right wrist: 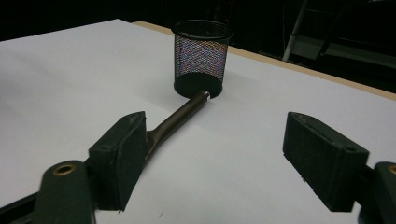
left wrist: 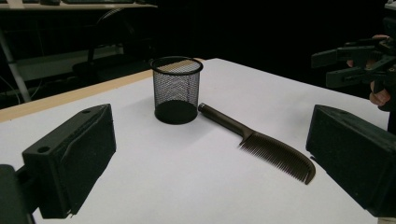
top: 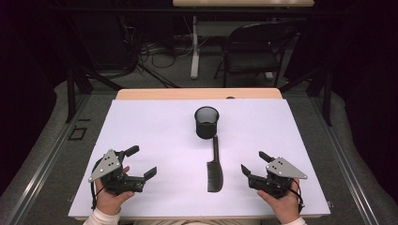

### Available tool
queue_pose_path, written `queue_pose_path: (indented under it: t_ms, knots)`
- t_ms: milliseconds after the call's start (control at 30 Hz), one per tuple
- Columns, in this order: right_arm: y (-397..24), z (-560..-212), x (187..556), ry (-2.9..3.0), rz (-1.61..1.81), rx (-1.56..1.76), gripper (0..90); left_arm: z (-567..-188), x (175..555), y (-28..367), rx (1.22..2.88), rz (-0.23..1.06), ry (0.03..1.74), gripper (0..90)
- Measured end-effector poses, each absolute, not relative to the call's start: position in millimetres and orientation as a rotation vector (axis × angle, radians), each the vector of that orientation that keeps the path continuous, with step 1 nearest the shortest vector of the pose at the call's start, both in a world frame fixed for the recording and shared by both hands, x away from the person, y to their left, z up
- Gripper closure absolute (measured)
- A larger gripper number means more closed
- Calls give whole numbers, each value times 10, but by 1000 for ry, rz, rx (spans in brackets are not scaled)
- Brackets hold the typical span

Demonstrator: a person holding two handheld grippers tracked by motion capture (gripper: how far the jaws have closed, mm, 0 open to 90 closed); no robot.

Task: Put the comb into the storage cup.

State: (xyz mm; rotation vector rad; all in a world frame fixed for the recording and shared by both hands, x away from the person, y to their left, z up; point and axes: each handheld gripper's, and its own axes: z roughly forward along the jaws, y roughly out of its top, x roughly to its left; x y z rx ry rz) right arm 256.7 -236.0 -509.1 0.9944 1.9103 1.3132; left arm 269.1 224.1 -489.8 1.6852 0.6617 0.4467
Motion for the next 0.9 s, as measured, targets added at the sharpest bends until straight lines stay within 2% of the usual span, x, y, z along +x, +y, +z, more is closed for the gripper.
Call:
queue_pose_path:
  t_ms: [100, 400, 900]
  knots:
    - [-2339, -5086, 2583, 1920, 1313, 1005, 305, -4904, 2677, 2260, 1685, 454, 674, 16]
    - [-2244, -5103, 2663, 1988, 1304, 1019, 392, -4941, 2708, 2284, 1671, 445, 717, 16]
    - [-2099, -5024, 2948, 2048, 1309, 1070, 406, -4959, 2747, 2268, 1666, 420, 728, 16]
